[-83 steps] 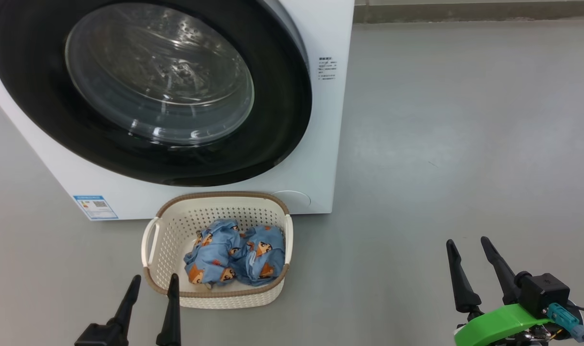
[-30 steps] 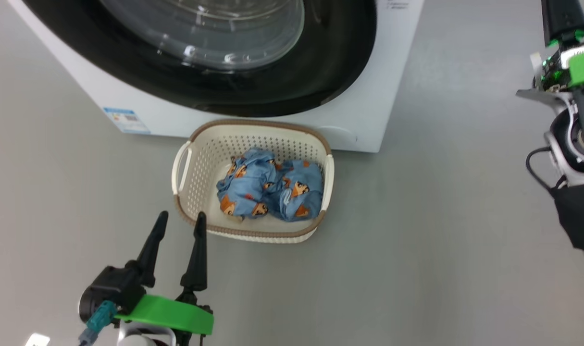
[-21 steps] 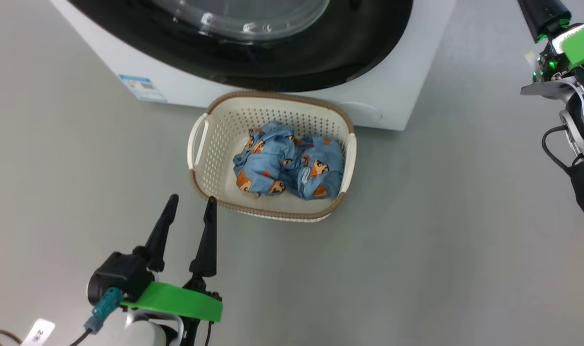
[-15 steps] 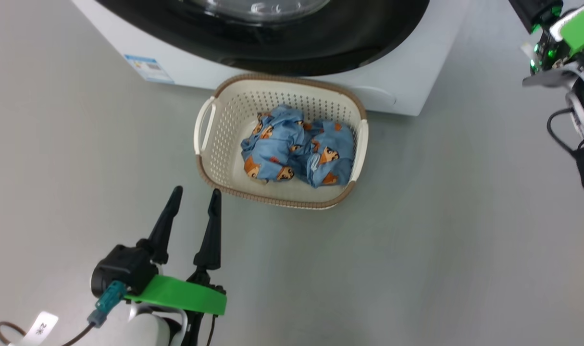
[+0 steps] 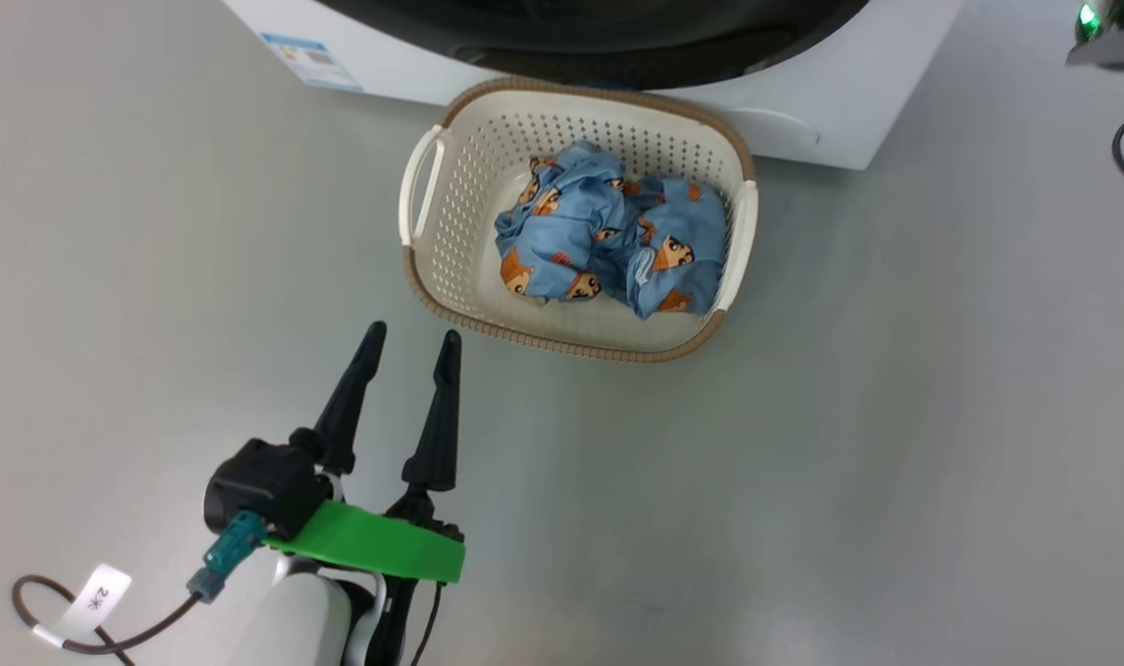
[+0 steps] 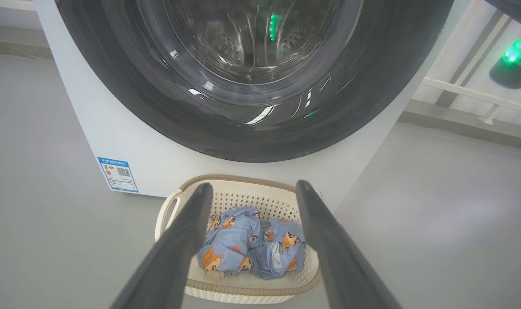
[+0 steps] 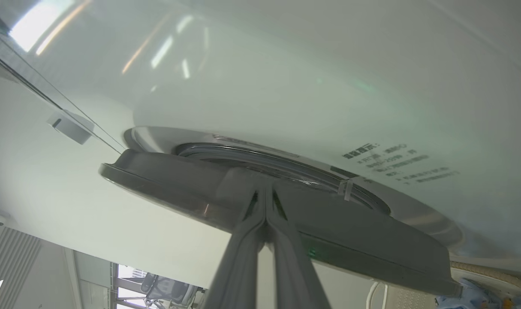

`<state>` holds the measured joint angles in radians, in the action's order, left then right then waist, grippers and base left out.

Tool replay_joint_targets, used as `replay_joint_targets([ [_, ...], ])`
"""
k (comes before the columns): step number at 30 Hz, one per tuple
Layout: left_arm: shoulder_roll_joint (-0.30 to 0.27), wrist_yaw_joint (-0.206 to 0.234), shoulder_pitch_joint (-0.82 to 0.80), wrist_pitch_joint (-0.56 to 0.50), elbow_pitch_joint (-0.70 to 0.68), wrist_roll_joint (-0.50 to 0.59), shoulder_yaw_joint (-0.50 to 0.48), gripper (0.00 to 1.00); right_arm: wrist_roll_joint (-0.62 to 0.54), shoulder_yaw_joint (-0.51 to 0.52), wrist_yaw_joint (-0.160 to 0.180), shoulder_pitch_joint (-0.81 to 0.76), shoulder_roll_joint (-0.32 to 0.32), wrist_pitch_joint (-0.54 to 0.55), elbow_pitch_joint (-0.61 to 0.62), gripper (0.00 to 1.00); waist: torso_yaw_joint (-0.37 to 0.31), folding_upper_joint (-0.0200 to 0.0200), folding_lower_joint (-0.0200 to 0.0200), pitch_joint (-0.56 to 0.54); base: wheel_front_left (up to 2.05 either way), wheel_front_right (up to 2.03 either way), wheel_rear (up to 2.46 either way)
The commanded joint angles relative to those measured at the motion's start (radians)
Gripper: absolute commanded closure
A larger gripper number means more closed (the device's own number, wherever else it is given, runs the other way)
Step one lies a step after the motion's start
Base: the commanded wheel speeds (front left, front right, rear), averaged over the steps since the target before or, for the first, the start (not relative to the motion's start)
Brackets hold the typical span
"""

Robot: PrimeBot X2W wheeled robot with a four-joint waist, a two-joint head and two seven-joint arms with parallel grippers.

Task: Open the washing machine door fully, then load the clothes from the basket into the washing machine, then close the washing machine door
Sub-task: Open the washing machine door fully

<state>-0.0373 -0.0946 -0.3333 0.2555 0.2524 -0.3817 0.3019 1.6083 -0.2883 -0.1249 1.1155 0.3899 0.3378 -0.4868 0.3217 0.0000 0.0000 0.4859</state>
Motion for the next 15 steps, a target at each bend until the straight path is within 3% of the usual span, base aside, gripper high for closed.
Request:
replay_joint_targets([
  [1,-0.013,0.006,-0.017,0.006,-0.031,-0.010,-0.021,0.00,-0.014,0.000,-0.006,0.023,-0.003,0.008,0.021,1.00,0.016,0.0000,0.0000,0.023,0.00,0.00,0.00],
  [15,-0.013,0.021,-0.044,0.006,-0.050,-0.037,0.013,0.00,-0.050,-0.024,-0.006,0.098,-0.006,0.031,0.000,1.00,0.050,0.0000,0.0000,0.069,0.00,0.00,0.00],
])
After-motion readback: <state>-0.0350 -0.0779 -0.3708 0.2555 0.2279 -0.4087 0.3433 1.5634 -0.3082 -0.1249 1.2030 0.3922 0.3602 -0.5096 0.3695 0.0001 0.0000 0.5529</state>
